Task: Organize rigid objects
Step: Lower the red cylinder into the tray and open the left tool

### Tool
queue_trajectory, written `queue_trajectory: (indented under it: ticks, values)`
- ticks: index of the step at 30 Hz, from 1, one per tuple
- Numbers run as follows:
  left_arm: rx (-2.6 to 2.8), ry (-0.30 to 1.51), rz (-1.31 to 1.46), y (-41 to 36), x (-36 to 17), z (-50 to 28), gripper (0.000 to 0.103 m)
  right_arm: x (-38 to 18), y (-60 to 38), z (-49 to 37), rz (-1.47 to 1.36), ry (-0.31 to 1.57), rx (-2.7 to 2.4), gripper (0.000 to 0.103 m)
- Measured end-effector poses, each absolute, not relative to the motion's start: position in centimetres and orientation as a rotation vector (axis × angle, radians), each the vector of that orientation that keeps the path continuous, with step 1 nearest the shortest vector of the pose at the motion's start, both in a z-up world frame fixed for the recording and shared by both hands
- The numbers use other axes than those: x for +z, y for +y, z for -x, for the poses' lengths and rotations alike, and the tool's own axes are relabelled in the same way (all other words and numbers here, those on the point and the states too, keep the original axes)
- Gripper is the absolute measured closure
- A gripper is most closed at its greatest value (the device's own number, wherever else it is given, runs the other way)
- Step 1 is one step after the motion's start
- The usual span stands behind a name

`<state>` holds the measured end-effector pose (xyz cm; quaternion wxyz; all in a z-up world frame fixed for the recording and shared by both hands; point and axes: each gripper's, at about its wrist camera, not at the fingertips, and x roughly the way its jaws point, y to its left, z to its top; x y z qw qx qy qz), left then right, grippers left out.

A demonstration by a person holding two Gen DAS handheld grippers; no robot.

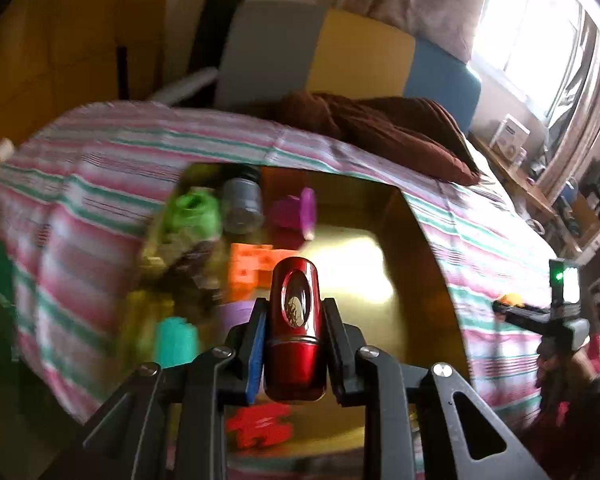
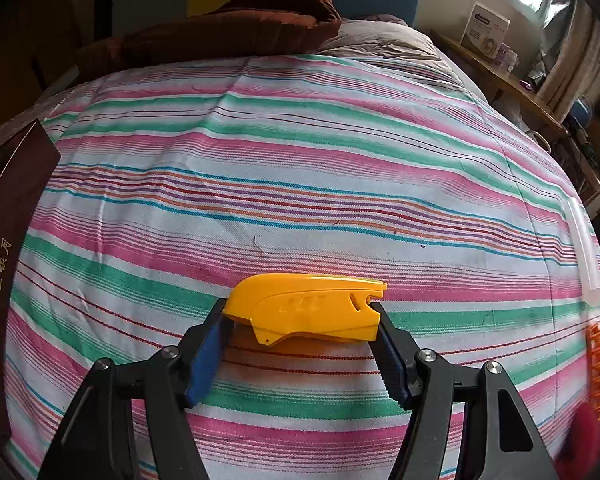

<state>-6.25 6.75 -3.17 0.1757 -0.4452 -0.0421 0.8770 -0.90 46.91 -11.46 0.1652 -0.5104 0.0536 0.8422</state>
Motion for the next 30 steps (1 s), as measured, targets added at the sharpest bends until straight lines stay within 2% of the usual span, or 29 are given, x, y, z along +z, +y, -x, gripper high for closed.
queue_trajectory:
  ticks: [7, 14, 22, 25, 30]
  values:
    - [2.424, -0.029, 1.226, 13.5, -3.1, 11.9, 0.078, -11.4, 46.9, 0.8, 1.454, 0.156, 2.397, 0.036]
    - [2.366, -0.115, 1.386, 16.4, -6.1, 17.5, 0.078, -11.4, 47.0, 1.0, 1.459, 0.157, 2.396, 0.036]
    - [2.368, -0.120, 1.486, 17.7, -9.3, 20.9, 0.077, -11.4, 47.1, 1.2, 1.464, 0.150, 2.397, 0.036]
    - [2.418, -0.060, 1.453, 17.6, -9.3, 21.3, 0.074, -11.4, 47.2, 1.2, 1.464, 0.148, 2.399, 0.036]
    - [2.427, -0.079, 1.404, 16.7, -8.2, 20.6, 0.074, -11.4, 47.2, 1.2, 1.463, 0.148, 2.401, 0.036]
